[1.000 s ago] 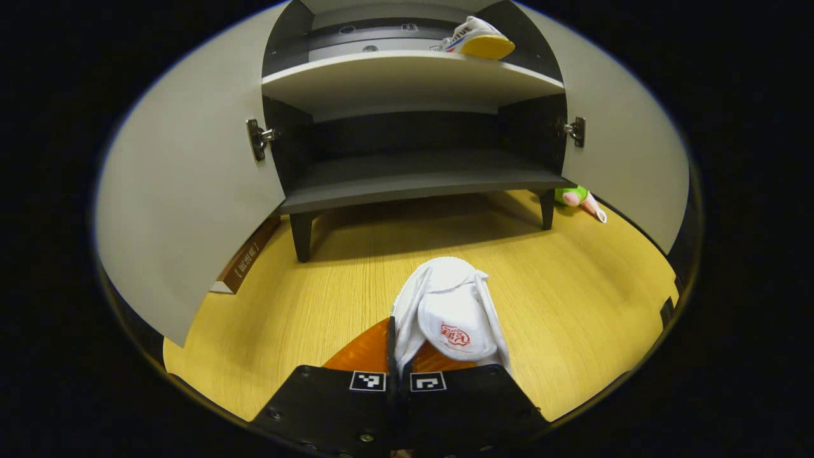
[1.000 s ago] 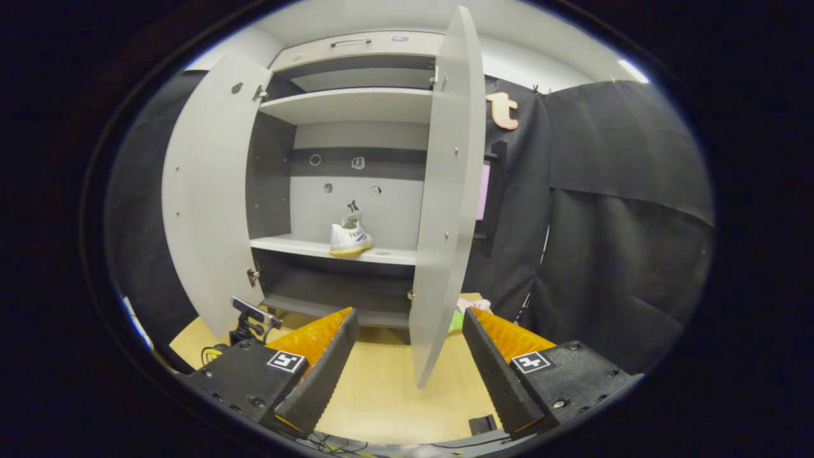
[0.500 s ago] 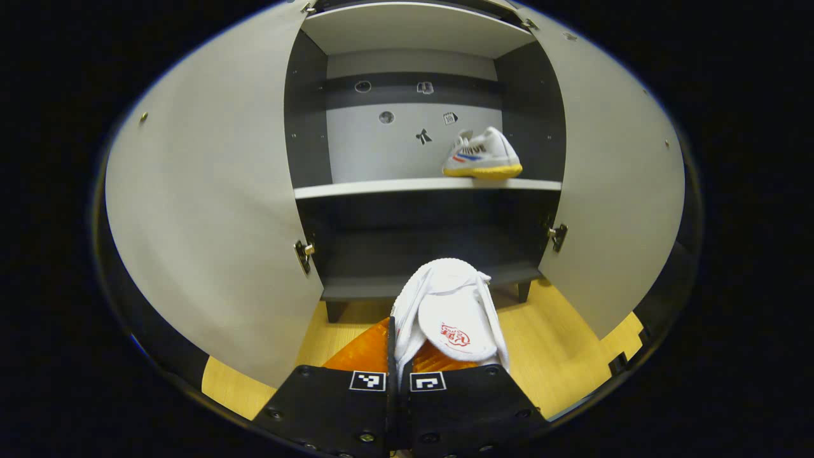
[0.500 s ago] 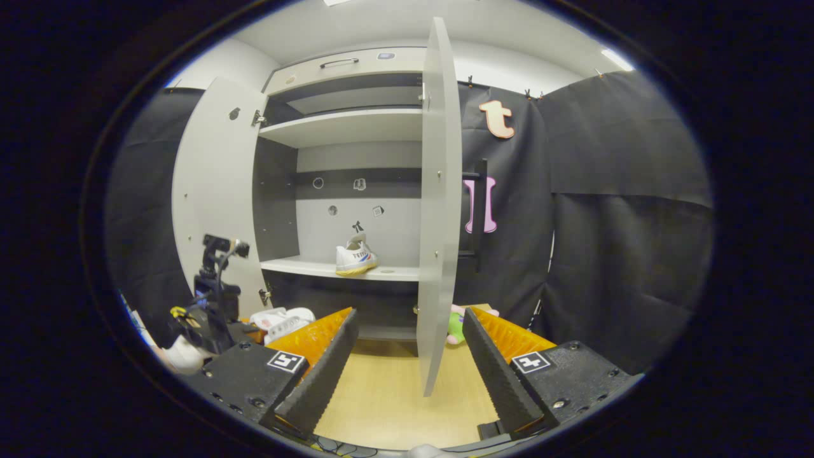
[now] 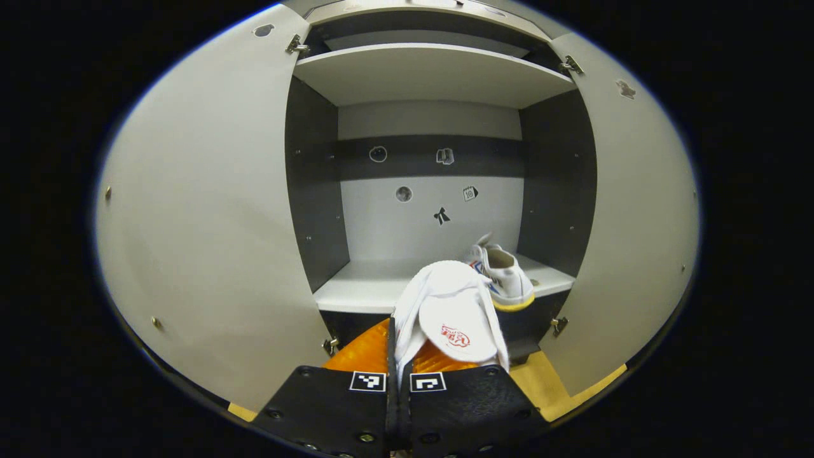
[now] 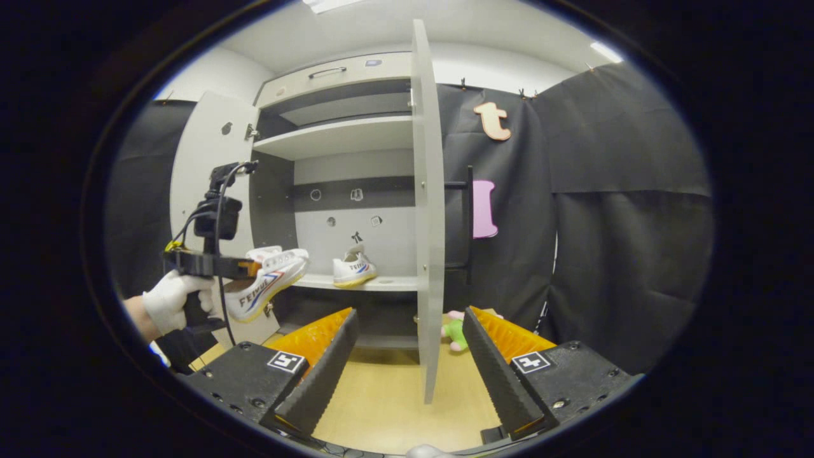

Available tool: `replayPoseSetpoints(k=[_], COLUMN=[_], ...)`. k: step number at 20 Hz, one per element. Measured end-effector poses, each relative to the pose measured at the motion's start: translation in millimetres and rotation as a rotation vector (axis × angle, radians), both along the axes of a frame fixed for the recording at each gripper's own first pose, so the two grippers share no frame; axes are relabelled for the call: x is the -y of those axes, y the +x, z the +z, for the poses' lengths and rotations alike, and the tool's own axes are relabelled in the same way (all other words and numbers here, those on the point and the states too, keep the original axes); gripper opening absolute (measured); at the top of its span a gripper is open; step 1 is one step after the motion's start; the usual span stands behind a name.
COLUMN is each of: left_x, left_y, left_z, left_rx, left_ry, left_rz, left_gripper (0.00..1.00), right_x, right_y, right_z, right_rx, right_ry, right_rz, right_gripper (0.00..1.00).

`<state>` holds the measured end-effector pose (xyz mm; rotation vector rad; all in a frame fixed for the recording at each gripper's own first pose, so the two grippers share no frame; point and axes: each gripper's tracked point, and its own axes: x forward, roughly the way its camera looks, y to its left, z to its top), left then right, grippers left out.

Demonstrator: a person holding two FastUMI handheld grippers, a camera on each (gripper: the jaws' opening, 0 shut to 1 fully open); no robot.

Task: Grab one shoe with the right hand and put it into the shoe cabinet, grab the other shoe with the left hand and put it into the shoe cabinet; then close the right door with the right hand and the left door with the left hand.

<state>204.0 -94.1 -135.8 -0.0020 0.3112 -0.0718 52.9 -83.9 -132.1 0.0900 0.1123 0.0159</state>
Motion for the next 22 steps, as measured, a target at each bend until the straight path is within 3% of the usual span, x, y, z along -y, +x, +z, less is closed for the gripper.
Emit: replayPoseSetpoints(k=[5,11,14,15,16,18,19,20,22], left_x=[20.6,21.1,19.4,20.4,20.4,19.8,17.8,16.5,20.7], left_y=[66.3,137.6,152.4,155.1,157.3,159.7,158.0,156.6,156.2], left_z=[12.3,-28.8,-49.0,-55.9,-60.1,-75.3,-78.5,-82.1,-90.6], left_rx=[0.023,-0.079,-0.133,-0.164,-0.176,-0.25,-0.27,-0.297,-0.343], left_ry=[-0.011,-0.008,0.022,0.023,0.024,0.024,0.031,0.023,0.02], left_rz=[0.021,0.068,0.074,0.072,0.07,0.075,0.081,0.084,0.061], left_gripper=[0.0,0.0,0.0,0.11,0.0,0.0,0.1,0.0,0.0], right_x=[7.5,14.4,18.7,19.6,19.6,19.5,18.7,18.7,16.5], right_y=[6.7,8.5,9.4,10.0,10.8,11.3,11.9,12.5,13.2], right_z=[8.7,6.8,2.3,1.3,-0.3,-2.6,-2.1,-2.3,-2.5], right_rx=[0.008,-0.013,-0.03,-0.034,-0.044,-0.052,-0.051,-0.051,-0.054], right_ry=[-0.017,-0.037,-0.042,-0.037,-0.03,-0.024,-0.026,-0.031,-0.026], right_rz=[-0.008,-0.025,-0.034,-0.034,-0.034,-0.032,-0.03,-0.032,-0.027], right_gripper=[1.0,1.0,1.0,1.0,1.0,1.0,1.0,1.0,1.0])
